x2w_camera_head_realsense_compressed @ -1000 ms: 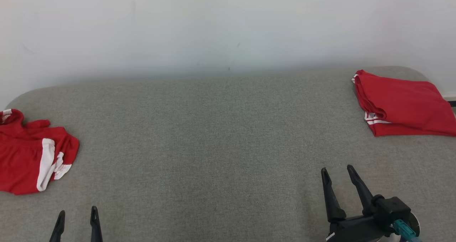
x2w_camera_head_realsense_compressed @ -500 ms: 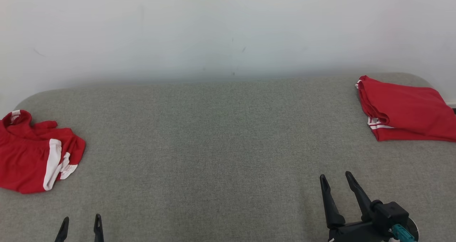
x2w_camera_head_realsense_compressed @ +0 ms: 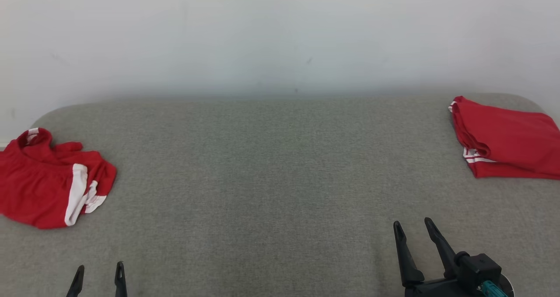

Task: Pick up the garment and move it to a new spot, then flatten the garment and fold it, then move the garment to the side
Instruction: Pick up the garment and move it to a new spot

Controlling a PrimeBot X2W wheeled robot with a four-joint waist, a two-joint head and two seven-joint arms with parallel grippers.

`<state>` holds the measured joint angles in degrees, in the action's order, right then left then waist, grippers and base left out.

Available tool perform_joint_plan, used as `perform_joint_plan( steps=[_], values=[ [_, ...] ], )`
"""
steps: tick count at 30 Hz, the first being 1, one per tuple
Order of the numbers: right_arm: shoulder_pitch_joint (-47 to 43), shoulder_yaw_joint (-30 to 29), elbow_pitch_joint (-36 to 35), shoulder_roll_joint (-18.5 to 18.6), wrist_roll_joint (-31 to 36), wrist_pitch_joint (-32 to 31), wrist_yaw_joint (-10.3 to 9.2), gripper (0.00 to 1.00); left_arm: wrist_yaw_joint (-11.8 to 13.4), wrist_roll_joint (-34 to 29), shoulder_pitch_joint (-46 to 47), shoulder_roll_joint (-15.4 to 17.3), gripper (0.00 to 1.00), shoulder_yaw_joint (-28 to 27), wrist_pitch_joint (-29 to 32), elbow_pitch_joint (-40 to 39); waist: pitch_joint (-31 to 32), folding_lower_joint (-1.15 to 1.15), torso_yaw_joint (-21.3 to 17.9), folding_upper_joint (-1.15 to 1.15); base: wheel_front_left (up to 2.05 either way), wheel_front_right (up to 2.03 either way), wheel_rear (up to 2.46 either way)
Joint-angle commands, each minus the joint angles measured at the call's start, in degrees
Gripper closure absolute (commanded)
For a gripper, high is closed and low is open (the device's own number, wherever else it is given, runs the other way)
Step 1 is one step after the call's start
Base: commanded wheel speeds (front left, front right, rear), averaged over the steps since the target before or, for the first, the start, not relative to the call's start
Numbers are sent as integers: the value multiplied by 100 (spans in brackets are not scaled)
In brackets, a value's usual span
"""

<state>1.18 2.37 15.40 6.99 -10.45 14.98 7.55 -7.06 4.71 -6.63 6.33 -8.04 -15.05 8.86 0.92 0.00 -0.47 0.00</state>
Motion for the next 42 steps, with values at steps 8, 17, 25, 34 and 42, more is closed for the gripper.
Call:
perform_joint_plan(
  steps=[8,17,25,34,42],
  values=[
    [-148,-122,10,-120,-53,27,-15,0,67,45,5,50,0,-4,-17,50,-24,0,700,0,0,0,0],
    [-223,-170,-13,-173,-3,26,-15,0,141,120,-28,51,0,-40,-17,75,-71,0,1466,0,0,0,0],
    [-231,-151,19,-191,38,27,-15,0,183,185,-60,30,0,-61,-17,102,-75,0,2203,0,0,0,0],
    [-200,-107,35,-152,-25,27,-15,0,241,245,-147,97,0,-170,-17,63,-52,0,2743,0,0,0,0],
    [-150,-27,53,-158,-25,27,-15,0,275,265,-180,127,0,-184,-17,23,-50,0,2915,0,0,0,0]
  ],
)
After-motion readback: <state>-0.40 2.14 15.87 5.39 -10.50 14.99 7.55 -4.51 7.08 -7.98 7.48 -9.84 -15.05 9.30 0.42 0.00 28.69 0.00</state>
